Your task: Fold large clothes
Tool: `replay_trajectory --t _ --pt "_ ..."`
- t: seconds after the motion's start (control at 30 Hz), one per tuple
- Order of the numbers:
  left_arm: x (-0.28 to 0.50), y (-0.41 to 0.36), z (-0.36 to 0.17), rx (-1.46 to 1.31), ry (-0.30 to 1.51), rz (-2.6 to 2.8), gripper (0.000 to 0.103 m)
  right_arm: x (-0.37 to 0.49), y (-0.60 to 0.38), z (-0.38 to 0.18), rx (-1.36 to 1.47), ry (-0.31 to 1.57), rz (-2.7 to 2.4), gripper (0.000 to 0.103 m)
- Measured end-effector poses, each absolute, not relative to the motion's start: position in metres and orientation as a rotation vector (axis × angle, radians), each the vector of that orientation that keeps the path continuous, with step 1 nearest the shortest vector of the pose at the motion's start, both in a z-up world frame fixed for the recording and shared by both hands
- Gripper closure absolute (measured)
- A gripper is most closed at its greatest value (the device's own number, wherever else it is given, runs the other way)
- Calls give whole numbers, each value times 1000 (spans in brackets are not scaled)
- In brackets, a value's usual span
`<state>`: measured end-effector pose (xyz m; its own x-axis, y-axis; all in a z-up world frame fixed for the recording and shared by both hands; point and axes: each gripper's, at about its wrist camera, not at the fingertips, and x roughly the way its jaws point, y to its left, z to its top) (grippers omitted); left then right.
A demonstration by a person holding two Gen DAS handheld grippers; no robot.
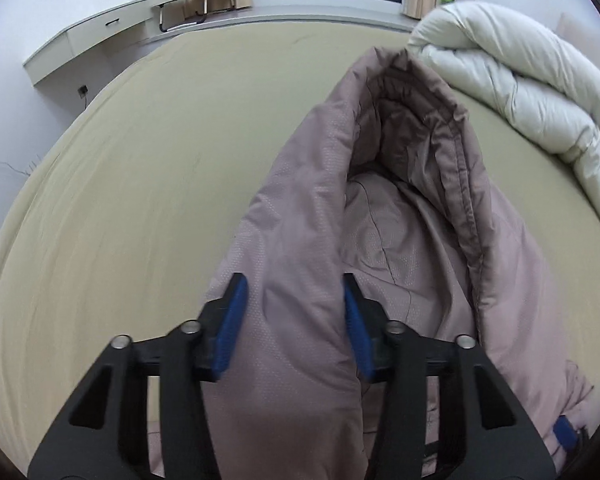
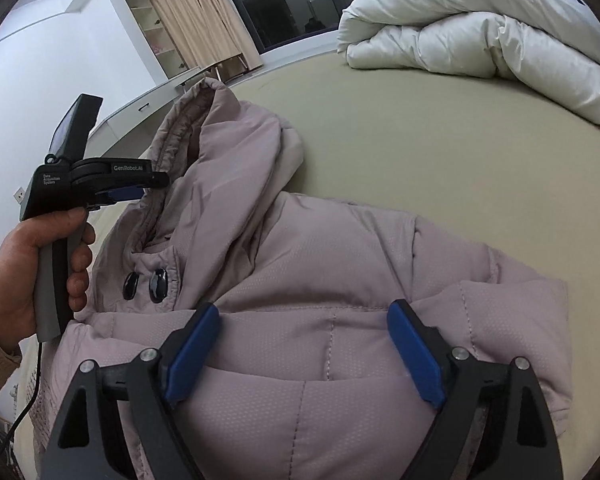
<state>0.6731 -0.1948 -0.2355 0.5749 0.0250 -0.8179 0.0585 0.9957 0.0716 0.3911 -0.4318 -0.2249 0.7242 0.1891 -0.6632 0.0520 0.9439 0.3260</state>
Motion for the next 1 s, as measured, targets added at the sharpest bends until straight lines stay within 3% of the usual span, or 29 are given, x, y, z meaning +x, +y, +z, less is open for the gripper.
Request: replay_trajectory --t 0.17,0.37,0.53,0.8,0.87,0.93,1.0 --pt "653 -182 -211 79 900 -44 83 395 -425 -213 301 797 50 14" --pt "624 -174 -192 129 847 -66 103 420 -414 -153 316 699 91 14" --pt "606 -157 -183 71 825 -66 103 500 -384 -141 235 760 65 15" --pt "618 -158 -179 0 819 -127 103 573 -349 -168 153 840 -13 15" --pt "620 -160 -179 5 828 -140 103 586 -349 -179 101 873 -58 20" --pt "623 -164 -183 9 852 -158 103 593 -357 -187 137 899 -43 44" --pt "624 -167 -185 8 865 -176 102 587 -363 -188 186 875 -30 60"
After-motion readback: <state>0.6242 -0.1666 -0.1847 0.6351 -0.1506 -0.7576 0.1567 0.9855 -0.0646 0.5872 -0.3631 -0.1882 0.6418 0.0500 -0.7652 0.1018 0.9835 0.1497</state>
